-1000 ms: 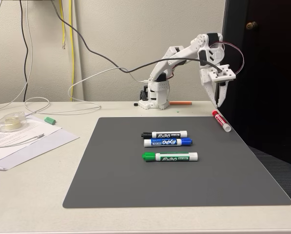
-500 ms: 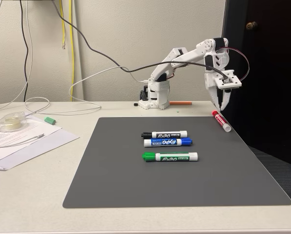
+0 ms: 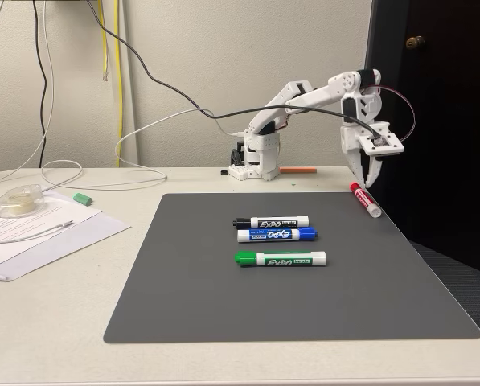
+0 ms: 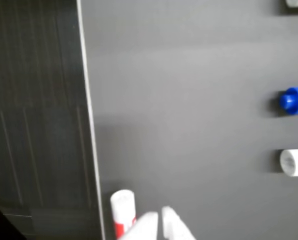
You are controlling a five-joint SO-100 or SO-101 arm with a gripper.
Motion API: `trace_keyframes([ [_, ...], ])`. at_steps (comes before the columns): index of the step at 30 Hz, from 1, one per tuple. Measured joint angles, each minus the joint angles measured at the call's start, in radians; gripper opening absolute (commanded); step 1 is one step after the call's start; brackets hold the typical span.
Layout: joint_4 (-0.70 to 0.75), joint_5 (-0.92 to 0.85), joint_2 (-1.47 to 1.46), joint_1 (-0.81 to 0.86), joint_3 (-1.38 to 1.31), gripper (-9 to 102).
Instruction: Pick up the red marker.
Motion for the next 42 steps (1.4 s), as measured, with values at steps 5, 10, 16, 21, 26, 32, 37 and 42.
trace_keyframes([
  [5, 0.000, -0.015, -0.031, 0.002, 0.000, 2],
  [10, -0.008, -0.025, -0.048, 0.025, 0.000, 2],
  [16, -0.025, -0.026, -0.049, 0.029, -0.002, 2],
  [21, -0.020, -0.032, -0.051, 0.029, -0.035, 8],
  [26, 0.014, -0.054, -0.057, 0.023, -0.044, 9],
  [32, 0.015, -0.026, -0.055, -0.038, 0.000, 9],
  [37, 0.015, -0.011, -0.012, -0.078, 0.104, 10],
  [42, 0.021, -0.017, 0.091, -0.083, 0.273, 10],
])
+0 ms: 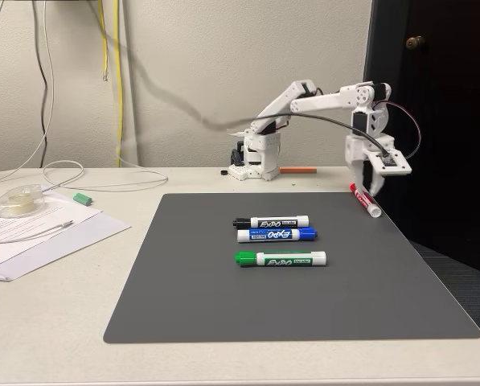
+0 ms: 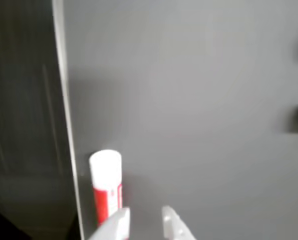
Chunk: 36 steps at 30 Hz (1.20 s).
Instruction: Pick up the red marker.
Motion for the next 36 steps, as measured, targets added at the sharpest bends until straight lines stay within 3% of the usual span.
trace_keyframes([
  [7, 0.002, -0.002, 0.031, -0.002, 0.061, 21],
  [36, -0.009, 0.037, 0.014, -0.046, 0.153, 36],
])
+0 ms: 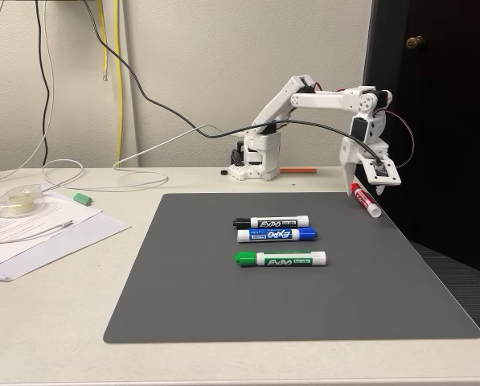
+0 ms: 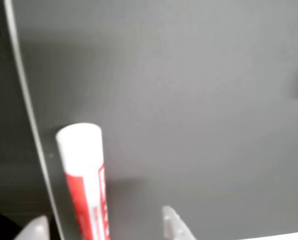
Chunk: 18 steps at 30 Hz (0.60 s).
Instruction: Pick up the red marker.
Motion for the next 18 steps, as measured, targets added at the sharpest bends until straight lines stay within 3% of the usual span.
trace_keyframes([
  [18, -0.094, 0.003, -0.091, -0.003, 0.002, 36],
])
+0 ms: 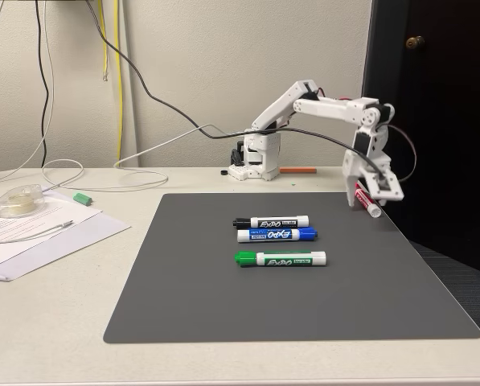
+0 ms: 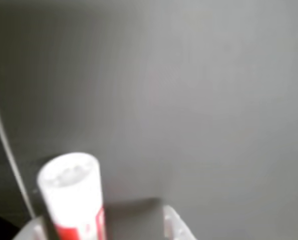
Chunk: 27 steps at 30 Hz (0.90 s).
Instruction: Pick up the red marker.
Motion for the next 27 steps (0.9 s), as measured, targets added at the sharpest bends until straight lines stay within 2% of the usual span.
trace_keyframes([
  [11, -0.018, -0.005, -0.020, 0.003, -0.002, 35],
  [27, -0.035, 0.005, -0.021, 0.002, -0.006, 19],
])
